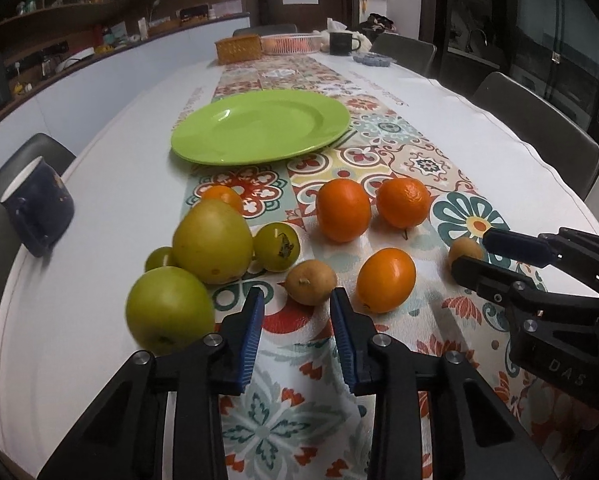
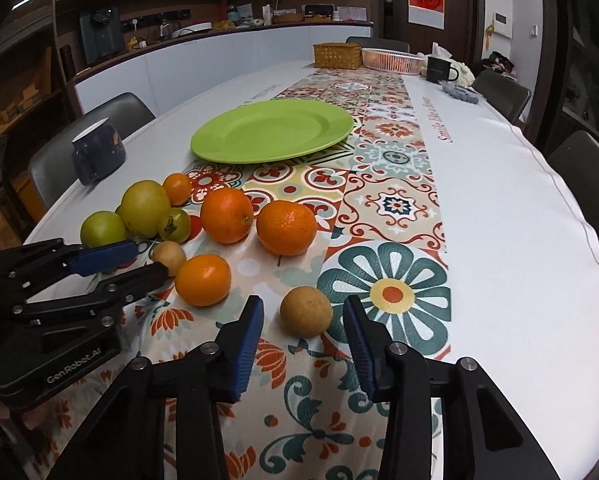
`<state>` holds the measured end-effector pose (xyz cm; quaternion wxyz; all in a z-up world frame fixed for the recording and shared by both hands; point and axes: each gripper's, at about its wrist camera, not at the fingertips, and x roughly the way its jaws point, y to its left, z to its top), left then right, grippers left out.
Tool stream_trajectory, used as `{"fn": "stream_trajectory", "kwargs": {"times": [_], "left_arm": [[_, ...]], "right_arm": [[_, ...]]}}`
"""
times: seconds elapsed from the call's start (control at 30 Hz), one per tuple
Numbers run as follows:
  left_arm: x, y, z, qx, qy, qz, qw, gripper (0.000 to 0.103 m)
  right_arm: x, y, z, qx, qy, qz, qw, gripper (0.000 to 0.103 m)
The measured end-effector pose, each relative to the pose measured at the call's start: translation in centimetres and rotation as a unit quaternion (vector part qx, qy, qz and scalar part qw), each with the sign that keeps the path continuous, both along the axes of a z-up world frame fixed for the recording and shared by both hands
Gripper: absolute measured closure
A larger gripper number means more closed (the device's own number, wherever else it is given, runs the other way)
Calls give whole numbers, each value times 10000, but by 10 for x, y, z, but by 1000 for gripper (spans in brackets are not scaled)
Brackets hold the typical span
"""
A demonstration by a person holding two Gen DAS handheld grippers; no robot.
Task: Organize fruits
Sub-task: 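Grasp a small brown fruit with the left tool while the right tool grasps another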
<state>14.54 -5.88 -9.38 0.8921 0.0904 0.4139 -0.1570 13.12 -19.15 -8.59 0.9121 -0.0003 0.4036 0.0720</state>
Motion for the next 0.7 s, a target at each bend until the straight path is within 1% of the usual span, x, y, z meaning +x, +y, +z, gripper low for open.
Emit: {"fn": "stream_trajectory", "kwargs": {"times": [0.17, 0.4, 0.5, 0.7], "left_arm": [[10, -1, -4, -211, 214, 17, 9995, 73], [17, -4, -4, -314, 288, 55, 9991, 74], [20, -5, -4, -373, 310, 117, 9988, 74], [20, -5, -4, -387, 334, 133, 9986, 74]], "right_arm": [[4, 0, -3, 67, 60, 1, 10000, 65], [6, -2, -5, 149, 141, -37, 9998, 68], [7, -2, -6, 155, 156, -32, 9998, 72], [7, -2, -4, 161, 107, -11, 9998, 72]]}}
